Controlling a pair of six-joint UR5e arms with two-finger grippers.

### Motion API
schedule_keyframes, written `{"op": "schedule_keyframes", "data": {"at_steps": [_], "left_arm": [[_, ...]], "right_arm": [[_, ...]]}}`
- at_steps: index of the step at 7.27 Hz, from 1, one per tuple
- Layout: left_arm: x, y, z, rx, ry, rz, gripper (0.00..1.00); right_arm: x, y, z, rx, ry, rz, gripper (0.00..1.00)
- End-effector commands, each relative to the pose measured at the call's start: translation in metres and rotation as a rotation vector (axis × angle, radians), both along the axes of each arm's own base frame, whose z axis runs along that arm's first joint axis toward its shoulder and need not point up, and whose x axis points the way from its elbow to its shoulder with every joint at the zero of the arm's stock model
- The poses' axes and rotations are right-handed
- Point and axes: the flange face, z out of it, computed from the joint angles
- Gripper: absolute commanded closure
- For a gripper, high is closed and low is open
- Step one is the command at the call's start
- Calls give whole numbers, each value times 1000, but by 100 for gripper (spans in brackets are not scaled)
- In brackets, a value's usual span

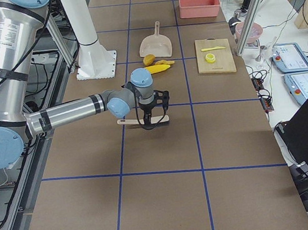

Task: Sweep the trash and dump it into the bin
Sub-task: 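Reach the left gripper to the dustpan handle while the right gripper reaches the brush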

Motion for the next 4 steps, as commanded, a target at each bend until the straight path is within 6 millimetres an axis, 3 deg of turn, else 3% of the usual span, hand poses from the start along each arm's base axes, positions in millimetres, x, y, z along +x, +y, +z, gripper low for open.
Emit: {"op": "schedule_keyframes", "data": {"at_steps": [1,2,3,4], "left_arm": [[33,18,-12,36,7,53,2],[45,38,-29,33,44,91,1],[47,61,-47,-53,91,91,1],[56,66,-45,-75,92,115,1]], "right_arm": [[-44,35,-3,-6,46,-18,0],[-76,52,-10,-11,78,-8,0],[-80,57,-14,-2,75,-23,0],[-77,62,-9,-3,87,-34,0]]}}
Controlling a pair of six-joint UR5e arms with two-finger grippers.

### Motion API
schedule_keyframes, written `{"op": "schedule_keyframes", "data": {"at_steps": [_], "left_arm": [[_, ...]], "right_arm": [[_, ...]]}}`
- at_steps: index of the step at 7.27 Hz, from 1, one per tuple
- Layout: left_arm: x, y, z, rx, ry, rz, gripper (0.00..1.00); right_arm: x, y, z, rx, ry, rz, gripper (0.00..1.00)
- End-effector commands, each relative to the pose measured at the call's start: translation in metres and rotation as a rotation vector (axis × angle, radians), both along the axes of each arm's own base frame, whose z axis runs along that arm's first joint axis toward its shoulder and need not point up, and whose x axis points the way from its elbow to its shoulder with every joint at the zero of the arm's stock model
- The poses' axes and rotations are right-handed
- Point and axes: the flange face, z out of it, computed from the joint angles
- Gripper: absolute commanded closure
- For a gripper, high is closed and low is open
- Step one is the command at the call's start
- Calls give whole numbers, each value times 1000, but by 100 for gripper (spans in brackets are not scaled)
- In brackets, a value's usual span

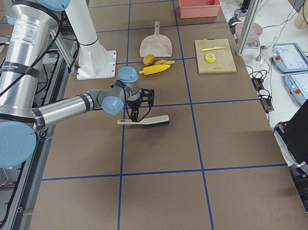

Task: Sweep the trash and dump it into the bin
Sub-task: 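Reach the left gripper to the dustpan handle while the right gripper reaches the brush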

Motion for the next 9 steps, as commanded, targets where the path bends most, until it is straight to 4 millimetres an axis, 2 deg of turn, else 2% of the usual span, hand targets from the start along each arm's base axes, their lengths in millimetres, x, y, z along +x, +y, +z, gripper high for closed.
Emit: {"op": "schedule_keyframes", "data": {"at_steps": [1,2,3,4,5,7,8,9], "left_arm": [[18,21,-10,-129,29,50,1],[20,24,-13,-173,35,73,1],[19,24,-17,-88,44,76,1],[23,19,-9,43,28,93,2],[33,5,15,135,-5,120,2],[52,-20,68,284,-94,117,2],[69,-31,96,328,-110,82,2],[95,-31,117,359,-110,76,2]], "right_arm": [[-1,12,7,11,24,-28,0],[8,18,16,30,44,-65,0],[13,24,20,34,36,-78,0],[13,26,23,30,39,-86,0],[9,28,27,30,37,-99,0],[-14,41,35,29,49,-158,0],[-17,44,38,27,54,-170,1],[-18,45,41,23,59,-173,6]]}}
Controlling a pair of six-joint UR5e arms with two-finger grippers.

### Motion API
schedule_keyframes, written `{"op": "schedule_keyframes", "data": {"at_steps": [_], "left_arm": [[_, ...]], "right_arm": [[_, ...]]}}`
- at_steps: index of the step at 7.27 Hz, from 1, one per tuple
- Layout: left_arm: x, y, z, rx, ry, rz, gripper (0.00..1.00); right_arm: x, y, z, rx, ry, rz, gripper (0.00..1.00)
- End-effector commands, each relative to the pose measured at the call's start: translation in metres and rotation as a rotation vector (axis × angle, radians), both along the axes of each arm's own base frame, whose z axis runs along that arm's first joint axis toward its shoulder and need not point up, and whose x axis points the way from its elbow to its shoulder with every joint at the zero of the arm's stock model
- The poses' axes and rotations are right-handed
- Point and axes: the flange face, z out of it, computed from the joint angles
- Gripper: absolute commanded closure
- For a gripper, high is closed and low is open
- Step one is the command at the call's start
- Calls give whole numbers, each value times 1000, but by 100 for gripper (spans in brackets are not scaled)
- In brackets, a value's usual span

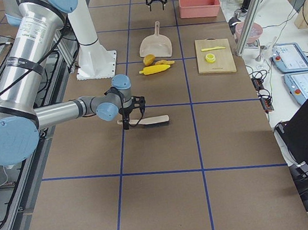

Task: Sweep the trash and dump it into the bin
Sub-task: 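Reach the left gripper to the dustpan handle while the right gripper reaches the brush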

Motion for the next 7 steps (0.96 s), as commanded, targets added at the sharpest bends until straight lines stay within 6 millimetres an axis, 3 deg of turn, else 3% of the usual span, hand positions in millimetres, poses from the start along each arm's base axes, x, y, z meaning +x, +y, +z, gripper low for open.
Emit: {"op": "schedule_keyframes", "data": {"at_steps": [1,2,4,5,7], "left_arm": [[45,-6,29,64,-8,-12,2],[60,-2,29,76,7,5,2],[75,5,22,120,47,5,3],[91,-3,21,126,52,13,4],[124,-2,27,122,47,2,3]], "right_arm": [[0,5,6,-7,13,-11,17],[1,5,6,-9,14,-10,30],[0,5,0,-1,-6,-8,74],[0,4,-1,4,-15,-6,100],[5,0,-3,9,-25,7,100]]}}
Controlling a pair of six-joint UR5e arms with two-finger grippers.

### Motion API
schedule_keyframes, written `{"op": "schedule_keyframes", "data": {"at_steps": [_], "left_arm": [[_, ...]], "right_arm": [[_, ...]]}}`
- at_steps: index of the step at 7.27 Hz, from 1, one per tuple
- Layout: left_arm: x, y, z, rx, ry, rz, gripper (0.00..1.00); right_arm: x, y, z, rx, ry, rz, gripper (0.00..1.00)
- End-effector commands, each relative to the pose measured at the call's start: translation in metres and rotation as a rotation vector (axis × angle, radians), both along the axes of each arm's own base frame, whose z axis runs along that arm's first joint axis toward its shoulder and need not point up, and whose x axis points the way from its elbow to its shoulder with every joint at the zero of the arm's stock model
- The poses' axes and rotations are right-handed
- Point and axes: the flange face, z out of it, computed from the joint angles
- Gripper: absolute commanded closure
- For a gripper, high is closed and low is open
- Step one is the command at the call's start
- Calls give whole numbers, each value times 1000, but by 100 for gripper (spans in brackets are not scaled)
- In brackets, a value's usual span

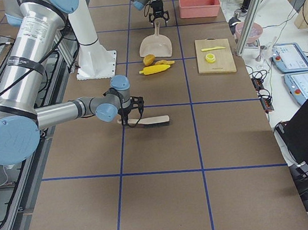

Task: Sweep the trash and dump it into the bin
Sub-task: 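Reach the left gripper to the dustpan handle while the right gripper reaches the brush, then grasp the dustpan handle with the left gripper while the right gripper lifts the brush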

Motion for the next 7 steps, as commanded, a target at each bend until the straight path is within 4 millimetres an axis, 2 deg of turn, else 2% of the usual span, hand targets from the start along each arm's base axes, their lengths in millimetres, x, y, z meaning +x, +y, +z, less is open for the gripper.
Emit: {"op": "schedule_keyframes", "data": {"at_steps": [1,2,3,4,5,6,7], "left_arm": [[24,8,-1,-44,11,-3,3],[25,9,0,-73,13,-5,3],[33,17,1,-76,11,14,3],[36,20,2,-88,12,19,3],[38,24,3,-103,22,23,3],[37,24,2,-109,35,20,4],[37,25,2,-122,41,19,4]], "right_arm": [[3,-4,-7,25,-39,8,100],[2,-5,-28,50,-83,4,100],[-4,-5,-40,63,-104,-9,100],[-31,0,-57,72,-152,-74,100],[-50,-3,-69,71,-143,-81,100],[-75,-20,-94,64,-131,-72,100],[-86,-28,-121,60,-122,-66,100]]}}
